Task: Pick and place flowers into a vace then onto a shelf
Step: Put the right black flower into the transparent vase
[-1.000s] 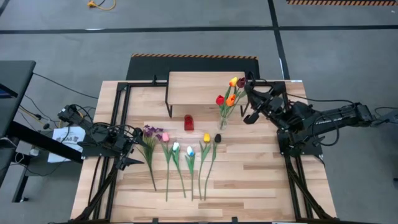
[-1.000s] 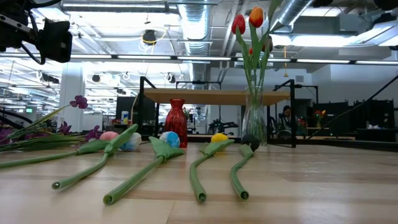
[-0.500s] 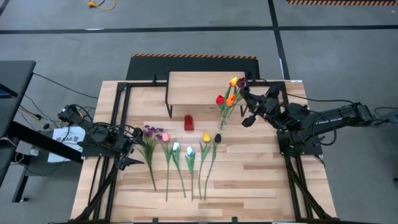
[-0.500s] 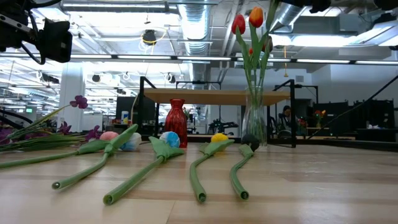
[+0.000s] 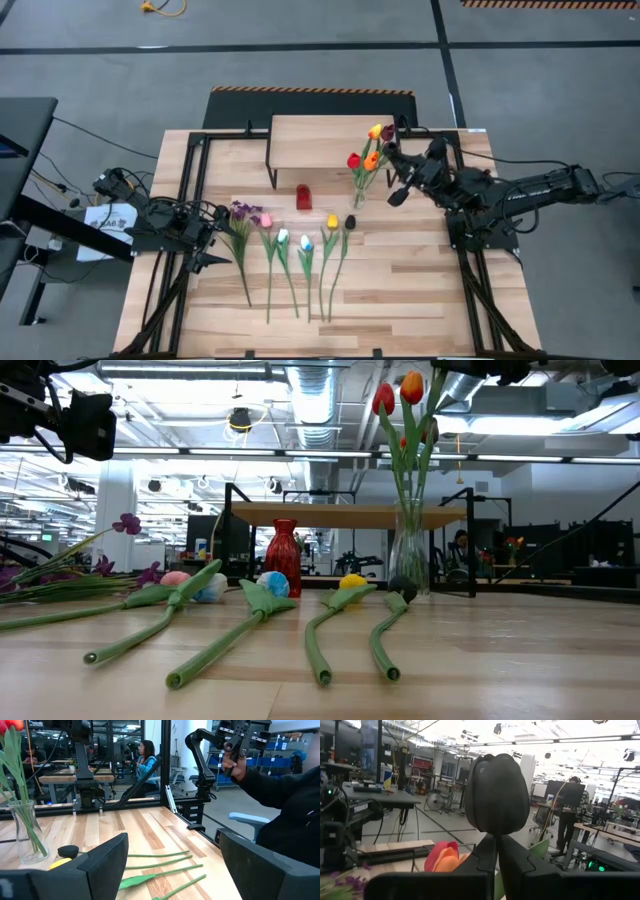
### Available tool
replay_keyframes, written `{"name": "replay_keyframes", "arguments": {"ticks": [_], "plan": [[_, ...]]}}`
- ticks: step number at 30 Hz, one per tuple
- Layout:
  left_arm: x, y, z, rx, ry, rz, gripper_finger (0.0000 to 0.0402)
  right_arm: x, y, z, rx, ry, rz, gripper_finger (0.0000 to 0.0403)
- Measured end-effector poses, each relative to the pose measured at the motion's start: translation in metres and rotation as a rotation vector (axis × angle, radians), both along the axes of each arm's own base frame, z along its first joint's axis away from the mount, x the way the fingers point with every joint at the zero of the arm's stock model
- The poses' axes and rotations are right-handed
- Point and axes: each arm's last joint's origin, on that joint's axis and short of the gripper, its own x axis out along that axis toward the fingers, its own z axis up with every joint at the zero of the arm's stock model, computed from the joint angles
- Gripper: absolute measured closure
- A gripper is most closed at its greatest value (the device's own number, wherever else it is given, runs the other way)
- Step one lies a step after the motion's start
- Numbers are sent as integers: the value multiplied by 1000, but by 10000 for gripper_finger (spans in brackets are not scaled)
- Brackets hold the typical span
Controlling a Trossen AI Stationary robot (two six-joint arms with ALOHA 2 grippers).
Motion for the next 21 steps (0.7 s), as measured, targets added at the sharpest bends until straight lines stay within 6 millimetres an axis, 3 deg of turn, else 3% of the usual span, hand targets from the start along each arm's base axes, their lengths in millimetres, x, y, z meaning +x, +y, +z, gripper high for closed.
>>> {"name": "replay_keyframes", "arguments": {"ticks": [21], "plan": [[0, 0, 0, 0, 0, 0, 99, 2, 0, -12, -18, 141, 3, 397]]}}
